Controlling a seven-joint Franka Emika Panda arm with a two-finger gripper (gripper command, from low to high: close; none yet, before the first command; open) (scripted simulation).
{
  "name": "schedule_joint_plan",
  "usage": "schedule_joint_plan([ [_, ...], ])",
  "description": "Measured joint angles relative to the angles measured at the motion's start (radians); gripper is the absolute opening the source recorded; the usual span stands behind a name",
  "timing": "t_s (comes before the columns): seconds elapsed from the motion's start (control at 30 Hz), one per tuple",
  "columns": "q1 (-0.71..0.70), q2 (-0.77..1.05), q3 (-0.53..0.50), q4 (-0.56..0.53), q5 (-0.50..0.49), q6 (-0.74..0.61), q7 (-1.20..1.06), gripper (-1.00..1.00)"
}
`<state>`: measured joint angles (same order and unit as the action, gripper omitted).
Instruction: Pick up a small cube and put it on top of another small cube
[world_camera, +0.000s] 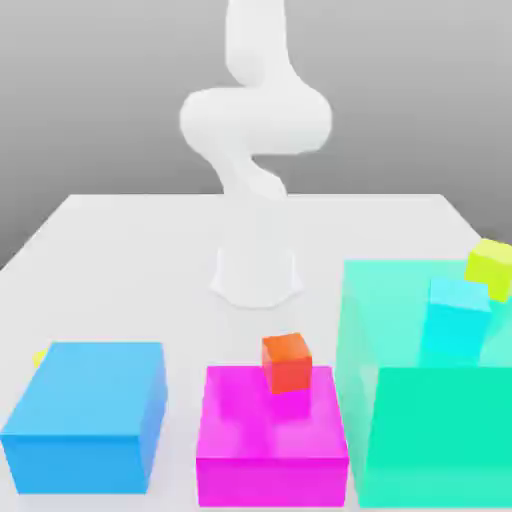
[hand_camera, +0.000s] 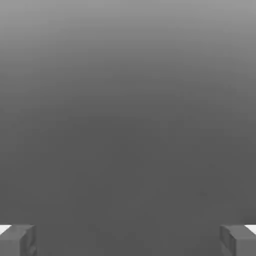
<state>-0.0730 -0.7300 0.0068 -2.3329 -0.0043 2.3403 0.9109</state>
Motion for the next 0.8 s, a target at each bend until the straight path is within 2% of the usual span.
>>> schedule_joint_plan([
  [0.47, -0.376, 0.394, 0.0, -0.185, -0.04, 0.226, 0.635, 0.0],
  [0.8, -0.585, 0.671, -0.073, -0.315, -0.041, 0.386, 1.064, 0.0],
])
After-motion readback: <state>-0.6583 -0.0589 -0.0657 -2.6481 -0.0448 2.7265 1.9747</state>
